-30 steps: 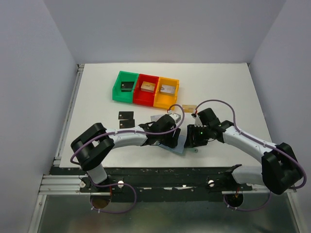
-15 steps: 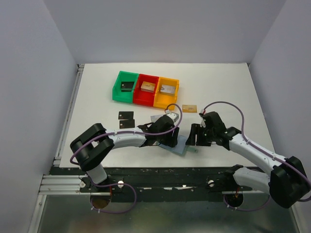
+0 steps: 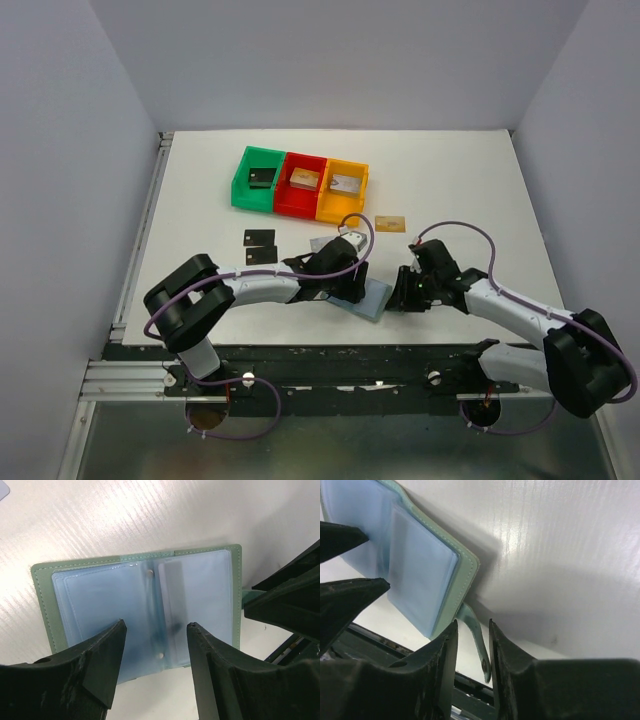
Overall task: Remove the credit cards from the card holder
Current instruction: Remove the credit card from the card holder.
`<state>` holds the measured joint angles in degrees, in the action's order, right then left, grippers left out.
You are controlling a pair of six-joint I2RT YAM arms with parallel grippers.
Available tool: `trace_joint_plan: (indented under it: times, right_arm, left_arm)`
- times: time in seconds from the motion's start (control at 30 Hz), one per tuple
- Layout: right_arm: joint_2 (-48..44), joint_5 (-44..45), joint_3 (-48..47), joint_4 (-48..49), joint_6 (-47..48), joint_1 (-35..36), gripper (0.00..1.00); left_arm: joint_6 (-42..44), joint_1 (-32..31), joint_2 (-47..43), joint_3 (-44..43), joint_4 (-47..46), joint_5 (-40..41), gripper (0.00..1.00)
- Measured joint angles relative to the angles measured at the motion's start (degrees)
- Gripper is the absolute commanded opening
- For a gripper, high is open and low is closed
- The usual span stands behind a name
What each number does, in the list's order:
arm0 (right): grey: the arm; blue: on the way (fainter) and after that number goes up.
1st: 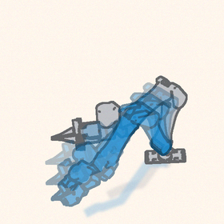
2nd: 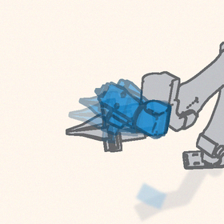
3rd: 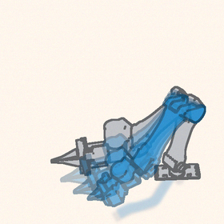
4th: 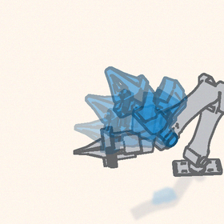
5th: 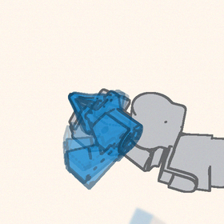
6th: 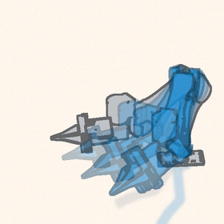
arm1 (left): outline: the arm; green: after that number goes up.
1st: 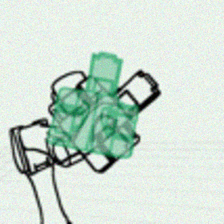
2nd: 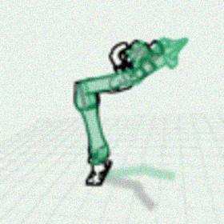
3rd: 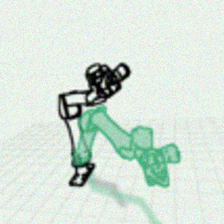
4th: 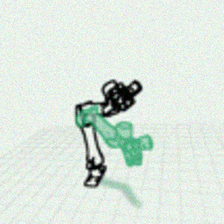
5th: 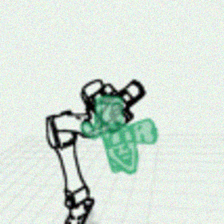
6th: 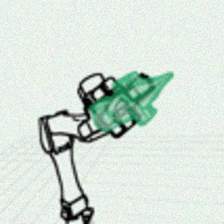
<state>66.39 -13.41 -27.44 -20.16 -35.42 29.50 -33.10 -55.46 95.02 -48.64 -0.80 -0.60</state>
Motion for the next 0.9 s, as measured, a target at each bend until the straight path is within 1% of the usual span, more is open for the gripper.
trace_joint_plan:
  times: [0.07, 0.2, 0.33, 0.43, 0.5, 0.7, 0.8, 0.9]
  right_arm:
    - [0.98, -0.85, 0.44, 1.22, -0.52, 0.0, 0.2]
    - [1.86, -1.92, 0.94, 2.34, -1.01, 0.0, 0.0]
    - [1.7, -2.1, 0.79, 2.08, -0.44, 0.0, 0.0]
    - [0.87, -2.08, -1.16, -0.83, 1.86, -0.04, 0.0]
    - [0.24, -2.03, -5.25, -4.37, 5.31, -0.04, 0.0]
    - [0.76, -2.12, -15.58, -10.71, 13.97, -0.04, 0.0]
    - [2.19, -2.23, -18.27, -12.83, 16.9, -0.09, 0.0]
    - [3.58, -2.51, -18.71, -14.23, 18.62, -0.09, 0.0]
  left_arm:
    - [-0.07, 0.0, -0.11, 0.09, -0.02, 0.02, 0.68]
    - [-0.2, 0.0, -0.5, 0.48, -0.15, 0.0, 0.69]
    - [-0.22, 0.0, -1.46, 1.14, 0.31, 0.02, 0.72]
    - [-0.2, 0.07, -3.06, 1.73, 1.51, 0.11, 0.76]
    - [-0.13, 0.39, -4.76, 1.9, 2.71, 0.13, 0.78]
    - [0.79, 1.86, -8.87, 1.62, 3.34, -1.66, 0.79]
    - [1.2, 2.49, -8.96, 1.51, 3.21, -2.99, 0.79]
    - [1.64, 2.62, -8.96, 1.51, 3.04, -4.46, 0.79]
